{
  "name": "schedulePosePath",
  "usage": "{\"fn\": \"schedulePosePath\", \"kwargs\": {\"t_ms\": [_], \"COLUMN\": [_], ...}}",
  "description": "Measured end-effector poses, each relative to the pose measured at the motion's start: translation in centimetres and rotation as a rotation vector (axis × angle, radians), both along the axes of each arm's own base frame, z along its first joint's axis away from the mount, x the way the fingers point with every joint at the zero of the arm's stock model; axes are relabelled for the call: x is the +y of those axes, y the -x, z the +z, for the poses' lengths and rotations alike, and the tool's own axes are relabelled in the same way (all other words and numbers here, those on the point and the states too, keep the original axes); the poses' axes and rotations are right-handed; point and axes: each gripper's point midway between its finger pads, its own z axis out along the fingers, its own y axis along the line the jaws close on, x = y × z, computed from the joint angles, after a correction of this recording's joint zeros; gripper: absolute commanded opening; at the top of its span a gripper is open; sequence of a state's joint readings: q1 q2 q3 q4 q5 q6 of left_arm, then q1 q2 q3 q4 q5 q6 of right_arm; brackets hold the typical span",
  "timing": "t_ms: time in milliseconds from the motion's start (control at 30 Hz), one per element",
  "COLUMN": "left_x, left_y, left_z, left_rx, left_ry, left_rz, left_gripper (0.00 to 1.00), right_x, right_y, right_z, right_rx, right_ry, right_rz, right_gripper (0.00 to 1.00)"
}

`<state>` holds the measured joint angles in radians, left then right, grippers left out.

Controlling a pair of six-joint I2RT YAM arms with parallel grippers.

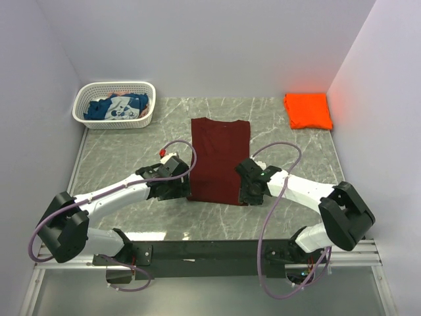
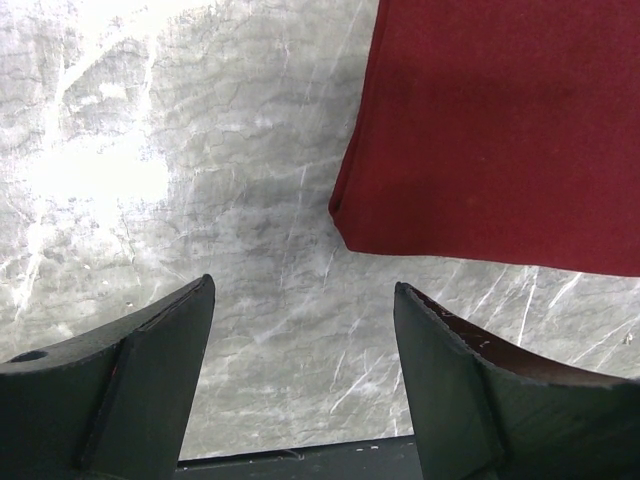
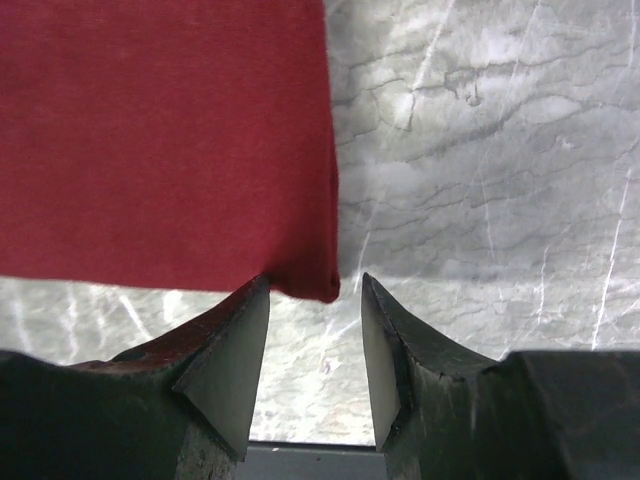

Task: Fold and stack the t-shirts
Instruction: Fold the tshirt

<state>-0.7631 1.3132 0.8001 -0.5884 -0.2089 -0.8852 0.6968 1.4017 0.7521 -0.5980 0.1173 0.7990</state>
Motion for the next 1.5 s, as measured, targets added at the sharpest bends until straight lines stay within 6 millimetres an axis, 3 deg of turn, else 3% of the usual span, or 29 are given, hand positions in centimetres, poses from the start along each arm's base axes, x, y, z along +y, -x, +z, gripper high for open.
{"fn": "schedulePosePath", "kwargs": {"t_ms": [267, 667, 833, 967, 1267, 1500], "left_x": [0.0, 0.3, -0.2, -1.0, -2.6, -3.0], "left_y": [0.1, 0.1, -0.2, -0.9, -2.1, -1.6], "left_z": [-0.3, -0.8, -1.0, -1.3, -2.3, -4.6], "left_rx": [0.008, 0.022, 0.032, 0.041, 0.072, 0.125], "left_ry": [-0.008, -0.042, -0.047, -0.046, -0.062, -0.118], "left_rz": [0.000, 0.000, -0.002, -0.005, -0.015, -0.036], "left_gripper": [0.76, 0.73, 0.64, 0.47, 0.47, 0.47], "right_x": [-0.1, 0.9, 0.8, 0.9, 0.8, 0.9], "right_y": [0.2, 0.0, 0.1, 0.1, 0.1, 0.2], "right_z": [-1.2, -1.4, -1.4, -1.4, -1.3, -1.3], "right_rx": [0.022, 0.010, 0.003, -0.003, -0.010, -0.011], "right_ry": [0.039, -0.015, -0.022, -0.027, -0.034, -0.037], "right_rz": [-0.002, 0.005, 0.006, 0.010, 0.018, 0.026], "right_gripper": [0.41, 0.00, 0.00, 0.00, 0.00, 0.00]}}
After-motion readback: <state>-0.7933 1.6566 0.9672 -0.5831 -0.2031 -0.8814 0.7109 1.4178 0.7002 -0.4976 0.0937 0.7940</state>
